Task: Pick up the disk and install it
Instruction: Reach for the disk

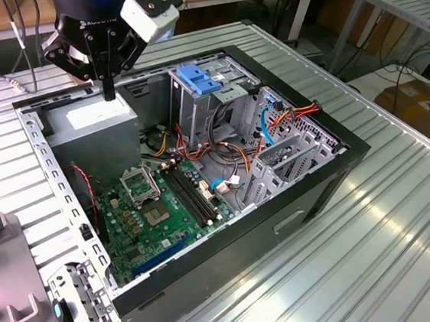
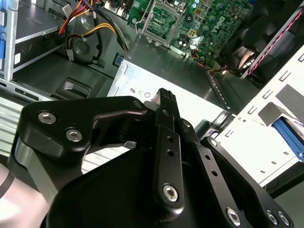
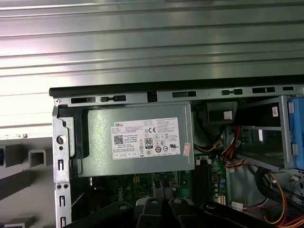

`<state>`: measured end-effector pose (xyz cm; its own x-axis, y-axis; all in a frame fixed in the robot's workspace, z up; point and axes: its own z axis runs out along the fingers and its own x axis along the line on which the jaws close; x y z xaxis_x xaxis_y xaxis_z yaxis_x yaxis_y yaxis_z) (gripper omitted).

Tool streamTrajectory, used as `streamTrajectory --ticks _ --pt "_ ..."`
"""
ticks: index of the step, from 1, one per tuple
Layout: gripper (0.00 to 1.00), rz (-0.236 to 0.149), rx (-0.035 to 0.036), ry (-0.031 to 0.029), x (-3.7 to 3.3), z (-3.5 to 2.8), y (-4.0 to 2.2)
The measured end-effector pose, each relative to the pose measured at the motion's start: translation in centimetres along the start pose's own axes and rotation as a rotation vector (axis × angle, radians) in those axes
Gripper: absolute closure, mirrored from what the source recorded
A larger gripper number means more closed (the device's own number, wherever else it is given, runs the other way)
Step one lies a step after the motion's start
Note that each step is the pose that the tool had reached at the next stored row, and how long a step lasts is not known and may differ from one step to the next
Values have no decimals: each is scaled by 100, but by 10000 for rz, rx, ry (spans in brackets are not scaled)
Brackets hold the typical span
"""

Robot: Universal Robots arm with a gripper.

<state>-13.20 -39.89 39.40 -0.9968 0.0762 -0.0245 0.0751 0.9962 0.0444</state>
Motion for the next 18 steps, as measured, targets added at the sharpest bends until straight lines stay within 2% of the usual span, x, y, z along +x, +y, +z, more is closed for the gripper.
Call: streamTrajectory --ticks 18 --pt "89 0 1 1 156 -5 -12"
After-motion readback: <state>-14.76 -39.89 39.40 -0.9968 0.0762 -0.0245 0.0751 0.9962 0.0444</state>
